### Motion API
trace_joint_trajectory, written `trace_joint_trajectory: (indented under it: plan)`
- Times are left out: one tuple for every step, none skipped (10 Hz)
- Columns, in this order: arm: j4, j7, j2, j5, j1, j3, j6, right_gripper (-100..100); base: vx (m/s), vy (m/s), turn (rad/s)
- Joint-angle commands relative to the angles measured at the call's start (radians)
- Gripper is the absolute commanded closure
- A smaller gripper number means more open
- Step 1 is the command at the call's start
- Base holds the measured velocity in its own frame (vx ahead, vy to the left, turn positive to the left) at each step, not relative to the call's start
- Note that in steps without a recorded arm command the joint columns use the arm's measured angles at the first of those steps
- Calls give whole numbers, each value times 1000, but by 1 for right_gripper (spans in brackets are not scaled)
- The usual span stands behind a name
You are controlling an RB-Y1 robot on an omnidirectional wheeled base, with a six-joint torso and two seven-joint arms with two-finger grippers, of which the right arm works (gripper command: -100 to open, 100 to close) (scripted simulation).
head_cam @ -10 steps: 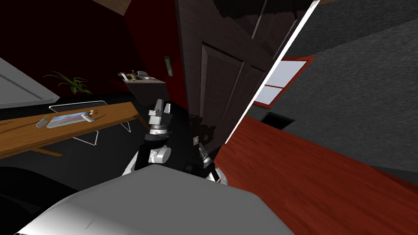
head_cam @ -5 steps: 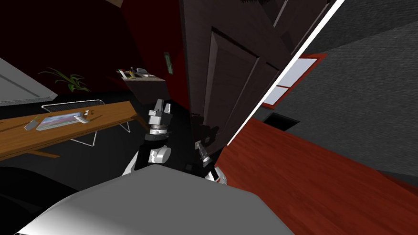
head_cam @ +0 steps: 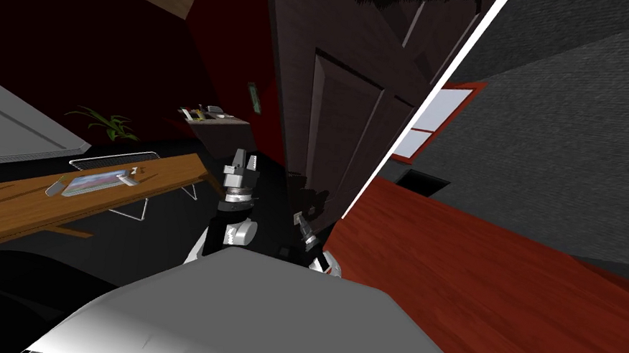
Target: Push the door open
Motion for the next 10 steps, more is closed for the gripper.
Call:
trace_joint_trajectory:
  plan:
    - [3, 4, -9, -5, -1, -17, -2, 100, 41, 59, -18]
    - [4, 5, -11, -7, -2, -22, -2, 100, 84, 135, -47]
    - [5, 6, -14, -9, -2, -27, -3, 100, 98, 171, -35]
    - [7, 8, -18, -12, -3, -38, -4, 100, 92, 168, -40]
    - [10, 11, -22, -16, -4, -51, -5, 100, 105, 164, -40]
    - [12, 13, -26, -20, -5, -64, -6, 100, 117, 168, -46]
    - [15, 17, -30, -25, -6, -79, -8, 100, 107, 200, -54]
    - [15, 17, -30, -25, -6, -79, -8, 100, 80, 143, -23]
    - [20, 22, -34, -33, -8, -104, -10, 100, 136, 153, -56]
    - [20, 22, -34, -33, -8, -104, -10, 100, 94, 128, -59]
